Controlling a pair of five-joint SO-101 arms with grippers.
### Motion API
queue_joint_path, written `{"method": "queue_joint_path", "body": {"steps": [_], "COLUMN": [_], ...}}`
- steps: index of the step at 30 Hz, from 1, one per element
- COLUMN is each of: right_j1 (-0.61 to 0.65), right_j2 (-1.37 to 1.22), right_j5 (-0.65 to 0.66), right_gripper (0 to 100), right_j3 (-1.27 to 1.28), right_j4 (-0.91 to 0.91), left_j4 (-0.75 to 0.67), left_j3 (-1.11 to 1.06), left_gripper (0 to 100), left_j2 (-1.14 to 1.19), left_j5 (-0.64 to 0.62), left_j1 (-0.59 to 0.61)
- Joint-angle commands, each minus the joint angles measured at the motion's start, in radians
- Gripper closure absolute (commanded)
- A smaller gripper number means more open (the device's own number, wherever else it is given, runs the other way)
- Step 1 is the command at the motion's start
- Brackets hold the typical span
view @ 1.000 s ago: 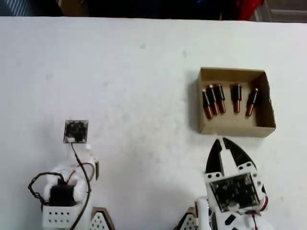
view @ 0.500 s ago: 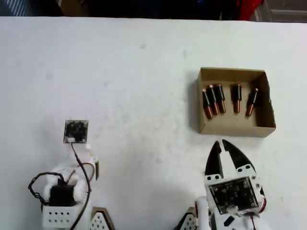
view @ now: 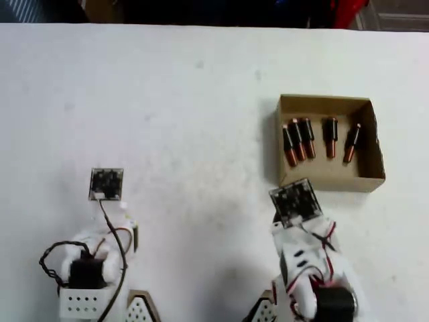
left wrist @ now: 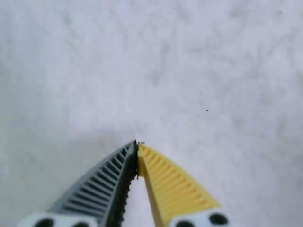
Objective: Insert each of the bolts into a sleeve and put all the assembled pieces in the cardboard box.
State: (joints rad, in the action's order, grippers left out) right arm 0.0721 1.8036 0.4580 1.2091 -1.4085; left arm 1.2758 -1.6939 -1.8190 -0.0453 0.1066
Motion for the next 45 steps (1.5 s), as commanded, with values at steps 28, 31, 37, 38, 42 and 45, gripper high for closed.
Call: {"method": "queue_joint_path", "body": {"steps": [28, 31, 37, 38, 42, 45], "right_j1": [-0.148, -0.147, -0.087, -0.074, -0.071, -0.067], "right_j2": [-0.002, -0.004, -0.004, -0.004, -0.004, -0.004], "right_j5": [-0.388, -0.391, -0.397, -0.397, -0.42, -0.423], "right_gripper": [98.2, 98.2, 98.1, 98.1, 98.1, 98.1], "right_j3": [0.482, 0.482, 0.482, 0.482, 0.482, 0.482], "right_j4": [0.254, 0.243, 0.214, 0.205, 0.197, 0.197], "left_j4": [0.008, 0.008, 0.008, 0.008, 0.008, 0.008], "left_j3": [0.0, 0.0, 0.0, 0.0, 0.0, 0.0], "left_gripper": [98, 98, 98, 98, 98, 98], "left_j2": [-0.008, -0.008, -0.008, -0.008, -0.008, -0.008], "left_j5": [-0.009, -0.014, -0.015, -0.015, -0.017, -0.017], "left_j1": [0.013, 0.013, 0.013, 0.013, 0.013, 0.013]}}
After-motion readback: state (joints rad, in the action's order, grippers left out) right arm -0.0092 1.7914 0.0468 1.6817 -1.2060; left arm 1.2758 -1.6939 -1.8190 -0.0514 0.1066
